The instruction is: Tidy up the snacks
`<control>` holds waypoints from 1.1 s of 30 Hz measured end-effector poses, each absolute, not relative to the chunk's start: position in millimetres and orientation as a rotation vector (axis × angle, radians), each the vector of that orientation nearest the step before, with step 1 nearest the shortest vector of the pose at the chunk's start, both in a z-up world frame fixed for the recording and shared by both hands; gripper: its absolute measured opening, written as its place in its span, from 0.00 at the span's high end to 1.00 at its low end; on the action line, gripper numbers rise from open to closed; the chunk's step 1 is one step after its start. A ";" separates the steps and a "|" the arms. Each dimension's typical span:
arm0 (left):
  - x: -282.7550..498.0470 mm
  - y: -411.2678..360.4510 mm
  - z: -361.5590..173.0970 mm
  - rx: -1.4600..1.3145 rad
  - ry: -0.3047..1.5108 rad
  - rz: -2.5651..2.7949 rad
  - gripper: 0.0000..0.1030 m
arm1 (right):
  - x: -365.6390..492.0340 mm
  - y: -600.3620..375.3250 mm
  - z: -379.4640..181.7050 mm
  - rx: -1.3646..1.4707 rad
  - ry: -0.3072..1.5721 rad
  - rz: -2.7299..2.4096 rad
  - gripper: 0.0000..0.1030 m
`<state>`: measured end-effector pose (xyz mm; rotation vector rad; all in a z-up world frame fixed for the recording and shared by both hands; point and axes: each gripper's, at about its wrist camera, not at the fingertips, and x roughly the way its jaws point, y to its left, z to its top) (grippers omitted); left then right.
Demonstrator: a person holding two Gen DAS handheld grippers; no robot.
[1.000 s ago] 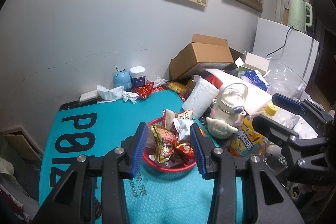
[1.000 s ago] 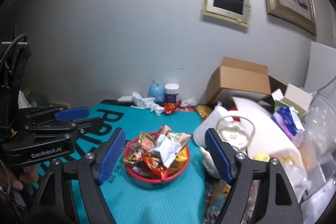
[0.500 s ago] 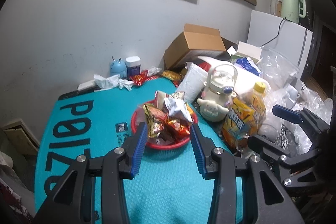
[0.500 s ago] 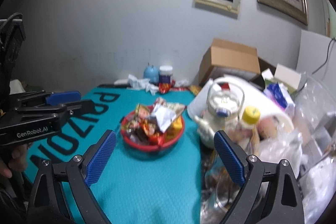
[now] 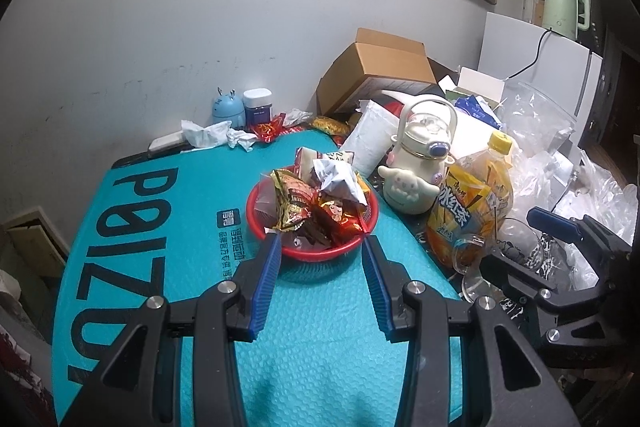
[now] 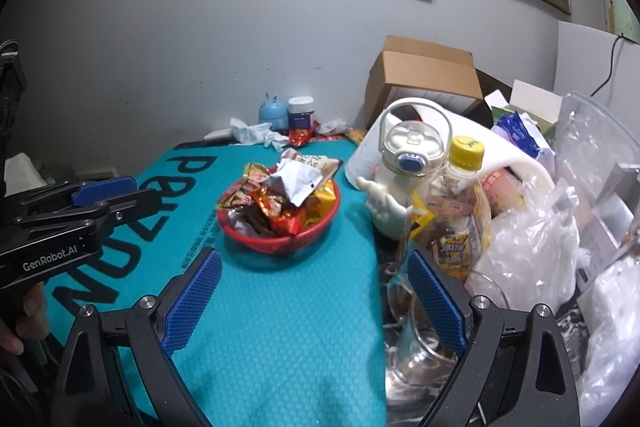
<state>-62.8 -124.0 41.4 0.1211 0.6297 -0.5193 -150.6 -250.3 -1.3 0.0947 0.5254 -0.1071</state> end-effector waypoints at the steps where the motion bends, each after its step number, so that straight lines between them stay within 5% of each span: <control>1: -62.8 -124.1 40.6 0.120 0.633 -0.519 0.60 | -150.6 -250.4 -1.4 0.095 0.526 -0.107 0.08; 33: -53.0 -135.0 32.3 0.111 0.682 -0.529 0.60 | -136.6 -258.7 -10.2 0.108 0.573 -0.062 0.08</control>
